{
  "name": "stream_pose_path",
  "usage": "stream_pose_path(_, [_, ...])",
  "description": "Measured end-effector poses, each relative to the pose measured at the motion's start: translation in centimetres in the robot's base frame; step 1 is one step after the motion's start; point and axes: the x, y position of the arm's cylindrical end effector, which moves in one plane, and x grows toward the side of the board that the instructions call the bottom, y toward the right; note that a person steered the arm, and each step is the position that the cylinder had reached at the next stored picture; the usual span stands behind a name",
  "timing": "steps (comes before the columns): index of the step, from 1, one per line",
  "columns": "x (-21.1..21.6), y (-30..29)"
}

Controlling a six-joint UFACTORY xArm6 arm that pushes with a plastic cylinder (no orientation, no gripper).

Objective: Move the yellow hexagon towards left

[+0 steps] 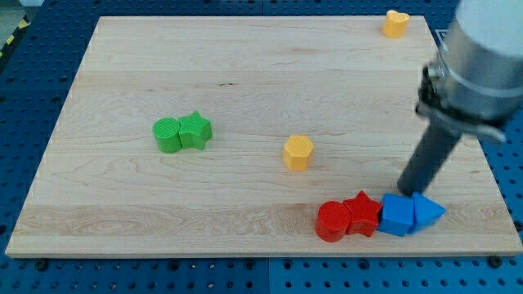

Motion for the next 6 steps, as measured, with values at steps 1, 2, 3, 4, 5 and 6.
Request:
stream_pose_path(1, [-0.4, -3.5])
stream_pose_path(2, [-4.2, -6.8])
stream_pose_path(3, [-7.0, -9.4])
stream_pose_path(4, [-6.6, -10.3])
stream_pose_path(5, [-6.4, -10.9])
stream_pose_path(6, [-6.4, -12.6])
